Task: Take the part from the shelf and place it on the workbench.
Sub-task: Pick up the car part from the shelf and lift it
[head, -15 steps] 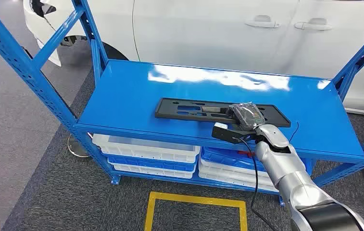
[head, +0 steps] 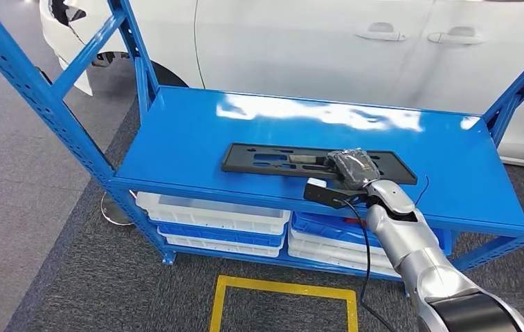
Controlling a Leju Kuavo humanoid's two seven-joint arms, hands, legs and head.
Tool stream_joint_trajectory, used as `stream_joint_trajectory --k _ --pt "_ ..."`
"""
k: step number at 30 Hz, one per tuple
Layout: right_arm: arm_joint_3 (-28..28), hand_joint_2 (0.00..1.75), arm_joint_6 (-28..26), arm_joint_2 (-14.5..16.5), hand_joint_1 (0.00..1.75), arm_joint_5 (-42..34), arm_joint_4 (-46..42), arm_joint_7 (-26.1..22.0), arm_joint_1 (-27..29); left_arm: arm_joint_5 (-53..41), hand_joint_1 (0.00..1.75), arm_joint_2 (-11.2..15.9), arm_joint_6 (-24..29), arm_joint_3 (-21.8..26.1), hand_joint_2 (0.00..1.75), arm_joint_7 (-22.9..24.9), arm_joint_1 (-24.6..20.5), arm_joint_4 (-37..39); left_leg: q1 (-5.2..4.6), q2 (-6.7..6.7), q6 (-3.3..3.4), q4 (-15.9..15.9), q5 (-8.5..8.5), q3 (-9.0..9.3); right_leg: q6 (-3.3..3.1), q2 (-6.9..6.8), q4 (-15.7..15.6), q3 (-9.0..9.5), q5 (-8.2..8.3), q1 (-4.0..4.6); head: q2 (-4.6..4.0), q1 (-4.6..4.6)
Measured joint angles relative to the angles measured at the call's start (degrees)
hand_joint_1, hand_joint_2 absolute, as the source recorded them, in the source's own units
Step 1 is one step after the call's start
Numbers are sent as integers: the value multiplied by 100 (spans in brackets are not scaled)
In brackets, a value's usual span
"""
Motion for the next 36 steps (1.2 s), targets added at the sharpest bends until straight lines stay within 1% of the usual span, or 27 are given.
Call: stream_joint_trajectory --k 2,3,4,6,7,8,9,11,12,13,14,16,18,19,21,22,23,24,25,27,28,29,30,32,33,34,36 --pt "4 175 -5 7 175 4 -1 -1 -5 1 0 1 0 0 0 0 1 0 10 5 -62 57 -58 -18 -72 -9 -32 17 19 -18 0 -2" --pt "7 175 -9 14 175 -6 -2 -8 -6 1 0 2 0 0 0 -1 1 0 13 7 -87 204 -163 -78 -107 -16 -52 28 29 -30 0 -9" --pt "9 175 -10 22 175 -34 -2 -31 -3 2 0 2 0 0 0 -3 2 0 19 10 -109 473 -326 -195 -135 -24 -68 37 37 -40 0 -14" --pt "9 175 42 32 175 -208 -5 -160 24 2 0 2 -1 1 87 -22 13 0 31 13 -140 1259 -703 -547 -159 -33 -66 34 33 -30 1 -24" --pt "4 175 103 33 175 -365 -27 -275 52 3 0 3 -2 2 131 -41 23 0 38 14 -152 1575 -805 -690 -162 -33 -61 33 30 -26 1 -22" --pt "-4 175 181 33 175 -548 -68 -405 84 2 0 5 -2 3 175 -65 32 0 43 14 -159 1701 -796 -746 -164 -28 -54 32 28 -24 1 -24" --pt "-15 175 265 34 175 -728 -128 -529 111 2 0 9 -3 4 175 -89 35 0 48 15 -159 1590 -675 -689 -161 -17 -44 35 24 -25 1 -24" --pt "-42 175 422 36 175 -1041 -266 -714 135 1 0 16 -4 4 175 -133 23 0 58 19 -140 839 -285 -329 -138 12 -20 44 6 -27 1 -26" --pt "-65 175 496 34 175 -1190 -325 -785 135 1 0 19 -5 4 175 -149 10 0 57 19 -119 464 -155 -152 -113 28 0 41 -5 -17 1 -26" --pt "-93 175 567 31 175 -1342 -381 -856 133 2 0 20 -6 4 175 -162 -1 0 54 18 -96 211 -87 -38 -82 40 13 33 -9 -7 1 -21" --pt "-125 175 638 28 175 -1499 -436 -933 135 2 0 21 -8 4 175 -171 -8 0 46 16 -68 95 -79 10 -50 47 20 22 -6 3 1 -20" --pt "-186 175 769 26 175 -1793 -554 -1087 146 4 0 25 -16 5 175 -185 -9 0 36 12 3 73 -63 8 18 54 12 8 9 3 0 -15" --pt "-245 175 895 19 175 -2046 -678 -1204 163 7 0 26 -42 7 175 -204 -10 0 46 17 78 38 -25 10 76 44 143 -50 -99 -16 -1 -9" --pt "-273 175 967 14 175 -2177 -747 -1254 176 7 0 26 -60 7 175 -212 -15 0 54 20 105 22 -9 8 100 36 374 -152 -246 -25 0 -5" --pt "-313 175 1131 9 175 -2439 -877 -1362 222 17 0 27 -90 8 175 -225 -19 0 49 21 129 20 1 -10 136 26 1148 -501 -633 -35 1 4" --pt "-323 175 1205 9 175 -2554 -922 -1417 247 32 0 27 -97 9 175 -230 -15 0 45 19 133 23 2 -16 146 25 1505 -667 -761 -37 1 3" --pt "-330 175 1271 9 175 -2656 -956 -1471 263 52 0 28 -102 11 175 -237 -9 0 42 17 134 27 2 -19 147 25 1695 -757 -790 -37 0 4" --pt "-334 175 1331 9 175 -2753 -982 -1522 262 72 0 30 -108 14 175 -246 -3 0 40 14 132 32 1 -19 138 25 1649 -736 -703 -36 0 5" --pt "-337 175 1383 9 175 -2844 -1008 -1566 246 90 0 30 -116 16 175 -255 -1 0 38 11 127 39 -3 -15 119 25 1364 -600 -521 -34 0 5" --pt "-338 175 1459 13 175 -2994 -1066 -1630 197 108 0 29 -128 18 175 -272 -3 0 26 8 102 54 -14 -17 55 24 519 -195 -145 -14 -1 3" --pt "-337 175 1489 18 175 -3056 -1098 -1651 178 114 0 28 -131 19 175 -283 -5 0 19 7 81 60 -15 -28 27 21 212 -58 -45 1 -1 3" --pt "-337 175 1511 22 175 -3114 -1133 -1666 173 122 0 27 -128 23 175 -295 -4 0 14 6 57 60 -13 -42 4 18 54 4 -15 19 -1 3" --pt "-336 175 1534 27 175 -3179 -1179 -1675 182 130 0 26 -122 28 175 -308 -3 0 10 5 29 54 -6 -53 -11 14 24 4 -28 34 0 2" --pt "-335 175 1593 37 175 -3300 -1304 -1679 218 138 0 28 -103 39 175 -325 1 0 4 3 -29 50 -15 -55 -58 7 -14 6 -3 10 0 4" --pt "-334 175 1641 43 175 -3369 -1378 -1680 233 138 0 28 -93 41 175 -317 0 0 0 6 -57 125 -79 -85 -91 -1 -41 18 12 -10 0 -2" --pt "-335 175 1701 49 175 -3447 -1453 -1682 244 138 0 30 -85 42 175 -297 -1 0 1 9 -83 311 -201 -164 -120 -8 -68 30 25 -29 0 -9" --pt "-336 175 1834 56 175 -3616 -1591 -1688 266 139 0 31 -71 46 175 -237 -1 0 23 14 -122 1017 -567 -484 -156 -15 -77 39 26 -31 -1 -25"
